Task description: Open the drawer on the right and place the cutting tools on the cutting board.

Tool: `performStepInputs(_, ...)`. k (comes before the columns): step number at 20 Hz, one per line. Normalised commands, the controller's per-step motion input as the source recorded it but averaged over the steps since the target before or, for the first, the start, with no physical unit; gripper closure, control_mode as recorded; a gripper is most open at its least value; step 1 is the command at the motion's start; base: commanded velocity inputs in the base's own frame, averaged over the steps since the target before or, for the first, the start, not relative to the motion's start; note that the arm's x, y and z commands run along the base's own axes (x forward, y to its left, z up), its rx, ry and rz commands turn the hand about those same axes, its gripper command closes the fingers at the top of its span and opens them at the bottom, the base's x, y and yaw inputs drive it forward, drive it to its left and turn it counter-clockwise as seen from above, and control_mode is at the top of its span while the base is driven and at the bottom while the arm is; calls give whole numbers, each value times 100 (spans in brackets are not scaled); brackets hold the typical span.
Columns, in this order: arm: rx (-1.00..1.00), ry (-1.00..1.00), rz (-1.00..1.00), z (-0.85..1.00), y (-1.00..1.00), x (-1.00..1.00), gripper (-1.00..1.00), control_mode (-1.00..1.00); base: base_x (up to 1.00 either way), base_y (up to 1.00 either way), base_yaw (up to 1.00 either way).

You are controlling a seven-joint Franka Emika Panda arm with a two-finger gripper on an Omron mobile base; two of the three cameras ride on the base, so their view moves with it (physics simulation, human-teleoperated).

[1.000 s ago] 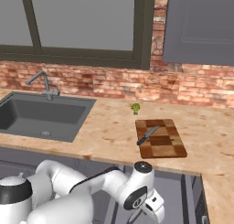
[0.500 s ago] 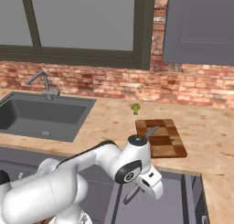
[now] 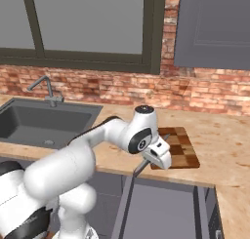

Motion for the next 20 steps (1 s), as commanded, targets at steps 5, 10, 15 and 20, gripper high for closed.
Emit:
performStepInputs(5, 0, 6, 0, 9, -2, 100, 100, -100, 0, 0, 0)
performStepInputs(10, 0, 0, 0, -7, -6, 91, 100, -100, 0, 0, 0)
performStepInputs(15, 0, 0, 0, -20, -26, 71, 100, -100, 0, 0, 0)
performStepInputs(20, 0, 0, 0, -16, -39, 30, 100, -100, 0, 0, 0)
